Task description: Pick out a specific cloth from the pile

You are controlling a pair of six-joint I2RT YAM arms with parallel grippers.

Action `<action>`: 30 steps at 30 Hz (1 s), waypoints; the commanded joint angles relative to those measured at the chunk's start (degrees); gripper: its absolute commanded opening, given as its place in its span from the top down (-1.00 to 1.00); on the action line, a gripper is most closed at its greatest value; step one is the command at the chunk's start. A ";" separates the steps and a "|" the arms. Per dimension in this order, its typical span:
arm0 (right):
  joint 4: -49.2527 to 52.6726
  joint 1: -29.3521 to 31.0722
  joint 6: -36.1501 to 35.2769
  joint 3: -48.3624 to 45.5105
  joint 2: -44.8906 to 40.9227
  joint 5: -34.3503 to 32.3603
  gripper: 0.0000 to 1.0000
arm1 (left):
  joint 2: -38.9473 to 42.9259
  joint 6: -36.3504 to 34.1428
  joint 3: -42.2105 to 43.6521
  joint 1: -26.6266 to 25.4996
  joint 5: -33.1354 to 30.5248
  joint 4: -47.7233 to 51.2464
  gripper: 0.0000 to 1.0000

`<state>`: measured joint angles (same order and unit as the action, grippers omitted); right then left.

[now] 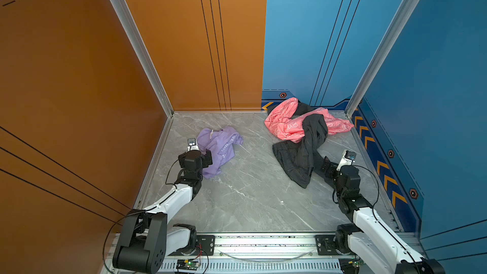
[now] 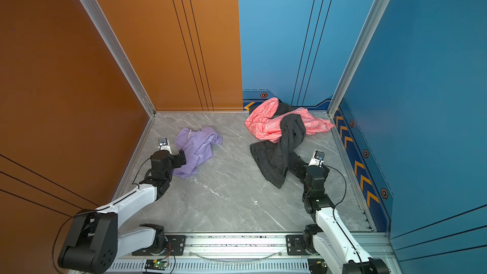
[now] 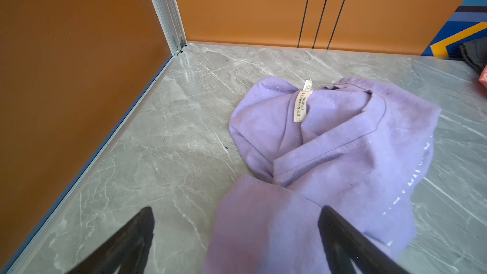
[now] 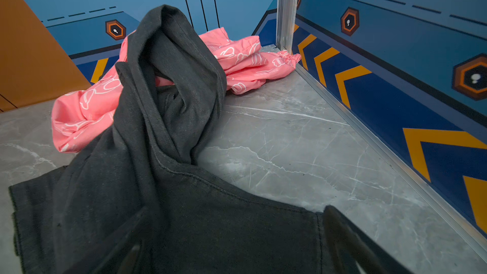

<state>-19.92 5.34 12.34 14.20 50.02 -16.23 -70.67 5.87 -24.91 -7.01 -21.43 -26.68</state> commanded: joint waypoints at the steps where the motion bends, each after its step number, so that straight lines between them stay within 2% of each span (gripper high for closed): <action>1: -10.79 -1.24 -4.16 -1.25 5.51 2.33 -1.00 | -2.48 -3.44 2.02 0.50 -2.07 -8.78 -0.96; 6: -21.95 -3.02 -4.83 -1.56 16.21 5.70 -1.00 | -7.70 -5.57 3.84 0.76 -0.74 -16.70 -0.96; 14: -32.59 -5.08 -8.34 1.14 27.77 11.42 -1.00 | -14.53 -7.47 5.43 1.03 2.01 -27.00 -0.96; 18: -47.53 -5.78 -7.36 0.24 40.02 13.75 -1.00 | -18.05 -8.46 6.56 1.03 4.48 -32.11 -0.96; 19: -49.06 -5.87 -7.60 -0.16 40.15 14.59 -1.00 | -19.17 -8.65 6.76 1.03 4.85 -33.84 -0.96; 21: -41.50 -5.93 -7.56 0.93 36.95 12.88 -1.00 | -19.42 -9.34 7.26 0.94 5.47 -35.06 -0.96; 24: -45.88 -5.96 -7.19 0.53 39.20 13.09 -1.00 | -19.47 -9.35 7.16 0.93 5.81 -35.09 -0.96; 28: -39.42 -5.92 -7.09 3.74 38.88 12.80 -1.00 | -19.75 -8.44 6.14 1.00 2.72 -33.56 -0.96; 30: -32.37 -5.91 -7.67 6.80 38.27 13.83 -1.00 | -19.74 -7.58 5.83 0.96 0.31 -32.97 -0.96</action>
<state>-58.78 -0.34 5.72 17.28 88.68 -4.05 -89.93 -2.24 -18.11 -6.37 -18.13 -59.37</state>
